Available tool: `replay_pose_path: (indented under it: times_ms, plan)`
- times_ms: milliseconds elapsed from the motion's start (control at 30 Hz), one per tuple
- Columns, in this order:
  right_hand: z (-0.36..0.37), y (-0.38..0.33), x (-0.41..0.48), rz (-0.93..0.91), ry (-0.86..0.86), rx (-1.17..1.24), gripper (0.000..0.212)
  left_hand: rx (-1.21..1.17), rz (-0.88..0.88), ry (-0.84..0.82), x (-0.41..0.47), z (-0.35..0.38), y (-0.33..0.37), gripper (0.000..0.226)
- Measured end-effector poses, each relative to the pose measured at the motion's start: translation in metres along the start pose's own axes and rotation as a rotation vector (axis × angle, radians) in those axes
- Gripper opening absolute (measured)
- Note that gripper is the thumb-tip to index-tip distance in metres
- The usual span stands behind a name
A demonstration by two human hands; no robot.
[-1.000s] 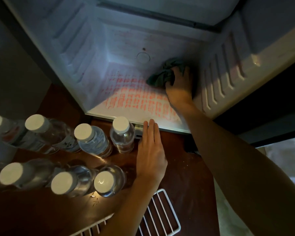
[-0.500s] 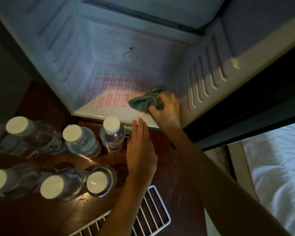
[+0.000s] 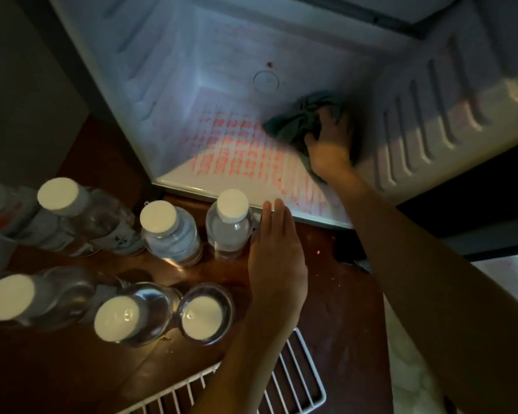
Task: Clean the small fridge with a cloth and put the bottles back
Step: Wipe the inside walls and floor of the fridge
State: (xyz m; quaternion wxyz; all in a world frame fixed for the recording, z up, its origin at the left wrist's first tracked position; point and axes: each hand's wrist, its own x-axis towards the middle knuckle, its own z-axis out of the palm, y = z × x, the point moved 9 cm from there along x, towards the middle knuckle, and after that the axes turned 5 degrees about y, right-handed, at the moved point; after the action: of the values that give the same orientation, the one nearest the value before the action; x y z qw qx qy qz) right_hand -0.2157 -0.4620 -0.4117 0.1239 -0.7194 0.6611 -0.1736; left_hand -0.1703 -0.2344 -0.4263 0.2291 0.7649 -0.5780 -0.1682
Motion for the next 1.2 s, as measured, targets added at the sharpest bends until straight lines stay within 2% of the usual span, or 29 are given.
replay_pose_path:
  times_ms: [233, 333, 400, 533, 600, 667, 733, 833, 933, 967, 1000, 1100, 1133, 1200]
  plan:
    - [-0.014, -0.010, -0.014, -0.061, -0.035, 0.171, 0.033, 0.056, 0.000, -0.035, -0.003, 0.005, 0.001, 0.082]
    - [-0.020, -0.014, -0.021, -0.031, -0.030, 0.168, 0.046, 0.053, -0.008, -0.035, -0.004, 0.004, -0.001, 0.090]
    - [-0.018, -0.015, -0.018, 0.053, -0.059, 0.179, 0.057, 0.046, -0.013, -0.040, -0.006, 0.004, -0.002, 0.091]
    - [-0.015, -0.023, -0.021, 0.200, -0.170, -0.148, 0.074, 0.022, -0.010, -0.019, -0.006, 0.000, -0.003, 0.085]
    - [-0.022, -0.027, -0.021, 0.254, -0.139, -0.148, 0.079, 0.013, 0.006, -0.027, -0.006, -0.002, -0.002, 0.085]
    - [-0.031, -0.028, -0.013, 0.213, -0.135, -0.124, 0.080, 0.014, 0.029, -0.032, -0.007, -0.003, -0.001, 0.086]
    - [-0.048, -0.029, 0.001, 0.151, -0.144, -0.026, 0.077, 0.026, 0.044, -0.020, -0.008, -0.005, 0.000, 0.085]
    - [-0.081, -0.027, 0.008, 0.123, 0.022, 0.265, 0.057, 0.052, 0.038, -0.003, -0.008, -0.001, 0.000, 0.082]
    - [-0.083, -0.018, -0.008, 0.187, 0.140, 0.636, 0.048, 0.062, 0.011, 0.036, -0.007, 0.001, -0.001, 0.083]
    - [-0.075, -0.014, -0.014, 0.208, 0.141, 0.635, 0.044, 0.063, 0.010, 0.046, -0.007, 0.001, -0.002, 0.082]
    - [-0.067, -0.011, -0.019, 0.213, 0.123, 0.532, 0.040, 0.061, 0.017, 0.046, -0.007, 0.001, -0.002, 0.081]
    - [-0.052, -0.009, -0.031, 0.081, 0.113, 0.008, 0.043, 0.042, 0.051, 0.022, -0.008, 0.000, 0.000, 0.081]
    - [-0.049, -0.016, -0.032, -0.019, 0.132, -0.046, 0.047, 0.039, 0.056, 0.025, -0.008, -0.001, 0.001, 0.082]
    - [-0.043, -0.029, -0.031, -0.165, 0.096, 0.034, 0.059, 0.036, 0.043, 0.029, -0.009, -0.002, 0.001, 0.084]
